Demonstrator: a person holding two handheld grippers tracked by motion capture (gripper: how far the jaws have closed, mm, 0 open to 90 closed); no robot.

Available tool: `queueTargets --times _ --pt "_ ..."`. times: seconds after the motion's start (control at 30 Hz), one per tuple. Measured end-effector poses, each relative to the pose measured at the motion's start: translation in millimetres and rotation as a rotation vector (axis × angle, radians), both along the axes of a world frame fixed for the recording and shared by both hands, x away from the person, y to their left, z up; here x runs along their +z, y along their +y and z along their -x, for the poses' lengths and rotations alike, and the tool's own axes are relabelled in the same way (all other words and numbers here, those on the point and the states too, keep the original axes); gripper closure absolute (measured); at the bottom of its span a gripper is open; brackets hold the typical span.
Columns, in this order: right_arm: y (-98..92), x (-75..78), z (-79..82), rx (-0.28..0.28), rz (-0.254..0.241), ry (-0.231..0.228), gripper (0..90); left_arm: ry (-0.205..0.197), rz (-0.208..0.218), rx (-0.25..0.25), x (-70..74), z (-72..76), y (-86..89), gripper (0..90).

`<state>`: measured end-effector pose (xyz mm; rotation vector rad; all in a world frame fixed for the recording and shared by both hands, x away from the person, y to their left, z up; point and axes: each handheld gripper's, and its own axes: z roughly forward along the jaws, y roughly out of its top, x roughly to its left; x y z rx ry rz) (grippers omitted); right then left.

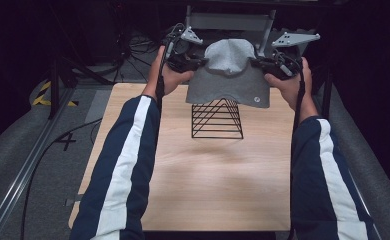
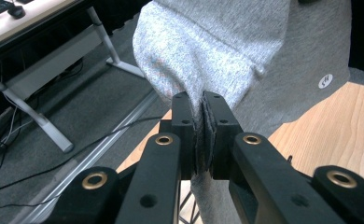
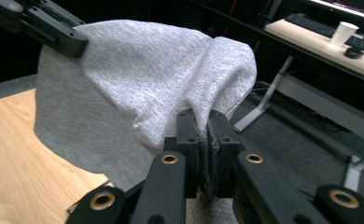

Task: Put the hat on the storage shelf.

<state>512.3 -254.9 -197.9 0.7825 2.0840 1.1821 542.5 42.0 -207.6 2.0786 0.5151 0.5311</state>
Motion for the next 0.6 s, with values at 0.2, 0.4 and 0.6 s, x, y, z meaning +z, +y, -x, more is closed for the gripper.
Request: queueTargets --times 0.2,0.4,0.6 --pt "-2.4 0.4 11.7 0.044 -0.004 -0.01 85.2 -0.006 0.007 -0.043 0.9 11.8 6.4 84.3" --pt "-4.9 2.2 22.6 0.072 -0.007 -0.019 85.2 -0.022 0.014 -0.075 1.7 24.5 11.7 84.3" --pt "-2.7 -5.3 27.2 0.09 0.006 -0.014 85.1 -0.011 0.018 -0.083 -8.6 28.2 12.4 84.3"
